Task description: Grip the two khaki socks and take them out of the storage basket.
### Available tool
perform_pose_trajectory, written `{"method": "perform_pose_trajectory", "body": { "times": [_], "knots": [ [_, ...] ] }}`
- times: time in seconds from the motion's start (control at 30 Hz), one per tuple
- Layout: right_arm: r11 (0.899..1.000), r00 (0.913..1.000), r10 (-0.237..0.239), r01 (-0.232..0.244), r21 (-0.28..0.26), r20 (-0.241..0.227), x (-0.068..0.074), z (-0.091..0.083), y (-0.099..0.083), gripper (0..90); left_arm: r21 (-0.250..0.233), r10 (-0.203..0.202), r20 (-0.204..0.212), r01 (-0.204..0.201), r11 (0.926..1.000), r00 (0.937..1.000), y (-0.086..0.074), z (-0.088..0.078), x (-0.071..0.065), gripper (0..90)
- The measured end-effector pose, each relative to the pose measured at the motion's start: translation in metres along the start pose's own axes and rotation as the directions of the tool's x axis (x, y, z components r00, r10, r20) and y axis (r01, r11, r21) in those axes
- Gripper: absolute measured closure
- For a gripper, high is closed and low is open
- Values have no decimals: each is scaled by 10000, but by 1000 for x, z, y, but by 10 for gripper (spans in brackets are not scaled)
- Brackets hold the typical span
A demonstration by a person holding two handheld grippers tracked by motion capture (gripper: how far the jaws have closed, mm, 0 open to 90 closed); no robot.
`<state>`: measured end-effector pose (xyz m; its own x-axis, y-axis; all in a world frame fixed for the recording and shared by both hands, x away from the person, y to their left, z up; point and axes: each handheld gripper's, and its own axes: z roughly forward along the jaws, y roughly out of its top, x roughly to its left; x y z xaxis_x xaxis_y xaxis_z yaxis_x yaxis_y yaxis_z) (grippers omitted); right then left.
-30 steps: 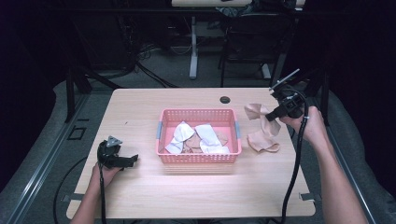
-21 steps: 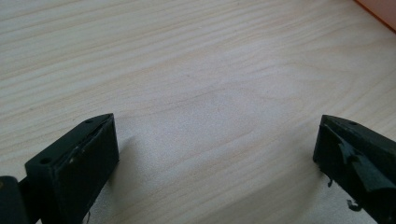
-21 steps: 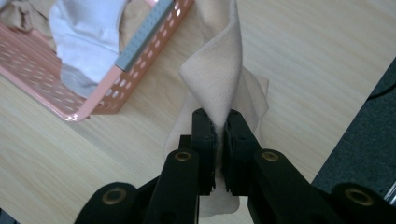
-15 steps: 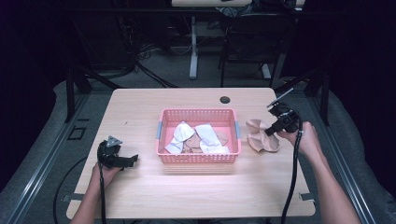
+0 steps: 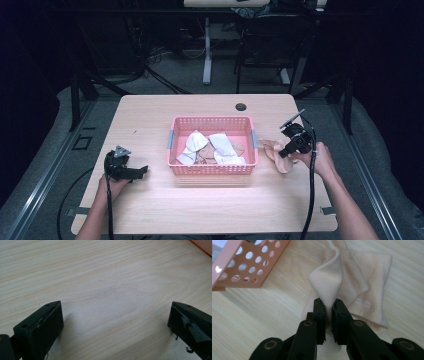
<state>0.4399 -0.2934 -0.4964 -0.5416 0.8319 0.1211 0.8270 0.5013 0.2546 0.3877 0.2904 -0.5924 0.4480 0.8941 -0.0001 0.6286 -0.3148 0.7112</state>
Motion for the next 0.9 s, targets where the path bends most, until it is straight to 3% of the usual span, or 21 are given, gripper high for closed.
{"method": "perform_pose_trajectory", "body": {
  "times": [0.07, 0.2, 0.27, 0.43, 0.57, 0.6, 0.7, 0.9],
  "knots": [
    [9999, 10000, 55, -55, -137, 43, 2, 5, -1, 719, -2, -2, 1, 2, 10000, 10000, 0, 0, 0, 0],
    [9999, 10000, -33, 32, 105, 81, 3, 4, -2, 554, 0, 1, 5, -1, 10000, 10000, 0, 0, 0, 0],
    [9993, 9999, 20, -24, -378, -117, 3, 3, -4, 453, 6, 3, 15, -3, 10000, 10000, 0, 0, 0, 0],
    [9953, 9995, -304, 292, -926, -119, 8, -9, -10, 291, -4, -28, 16, 28, 10000, 10000, 0, 0, -1, 0],
    [9942, 9992, -411, 411, -990, 16, 11, -17, -16, 171, -11, -33, 19, 33, 10000, 10000, 0, 0, -1, 0],
    [9923, 9996, -267, 259, -1214, -46, 12, -16, -20, 124, -5, -28, 20, 28, 10000, 10000, 0, 0, -1, 0],
    [9909, 9988, -476, 482, -1259, 78, 14, -22, -30, 24, -17, -46, 24, 46, 10000, 10000, 0, 0, -1, 0],
    [9928, 9983, -374, 421, -1123, 437, 13, -23, -54, 0, -16, -43, 24, 43, 10000, 10000, 0, 0, -1, 0]
  ]
}}
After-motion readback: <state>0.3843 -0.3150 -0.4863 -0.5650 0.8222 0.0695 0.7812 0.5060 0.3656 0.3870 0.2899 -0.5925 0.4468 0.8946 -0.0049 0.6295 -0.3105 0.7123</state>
